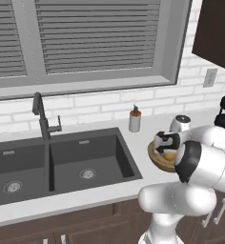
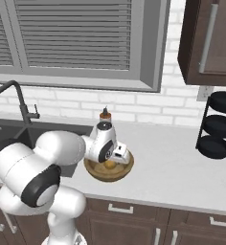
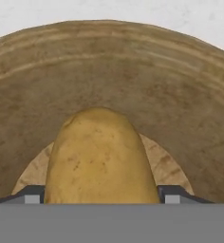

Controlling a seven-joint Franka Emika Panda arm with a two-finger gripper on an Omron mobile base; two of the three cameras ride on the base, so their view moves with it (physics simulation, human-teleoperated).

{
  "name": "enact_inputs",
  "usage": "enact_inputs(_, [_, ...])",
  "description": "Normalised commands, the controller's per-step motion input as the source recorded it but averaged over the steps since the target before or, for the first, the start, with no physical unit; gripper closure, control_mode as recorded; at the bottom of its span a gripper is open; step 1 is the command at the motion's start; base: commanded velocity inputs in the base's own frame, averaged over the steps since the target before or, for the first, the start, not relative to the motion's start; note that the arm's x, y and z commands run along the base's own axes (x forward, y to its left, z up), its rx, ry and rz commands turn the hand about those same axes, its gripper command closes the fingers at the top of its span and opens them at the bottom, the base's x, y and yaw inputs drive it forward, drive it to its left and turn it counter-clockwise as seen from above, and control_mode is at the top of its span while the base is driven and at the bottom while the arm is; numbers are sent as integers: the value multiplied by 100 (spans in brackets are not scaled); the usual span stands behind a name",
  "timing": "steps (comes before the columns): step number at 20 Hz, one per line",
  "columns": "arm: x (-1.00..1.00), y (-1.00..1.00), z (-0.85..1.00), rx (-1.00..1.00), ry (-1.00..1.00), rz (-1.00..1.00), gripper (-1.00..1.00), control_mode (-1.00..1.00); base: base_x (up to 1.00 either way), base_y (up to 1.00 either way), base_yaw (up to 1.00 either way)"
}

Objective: Pick the potato from the sink and place it in the bowl. Then pick the bowl and place it in the microwave. Then close the microwave door and press the start button.

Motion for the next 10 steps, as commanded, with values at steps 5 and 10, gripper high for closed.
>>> enact_inputs(5, [-2, 0, -17, 0, 0, 0, -100, -100, 0, 0, 0])
enact_inputs(10, [-11, 0, 0, 0, 0, 0, -100, -100, 0, 0, 0])
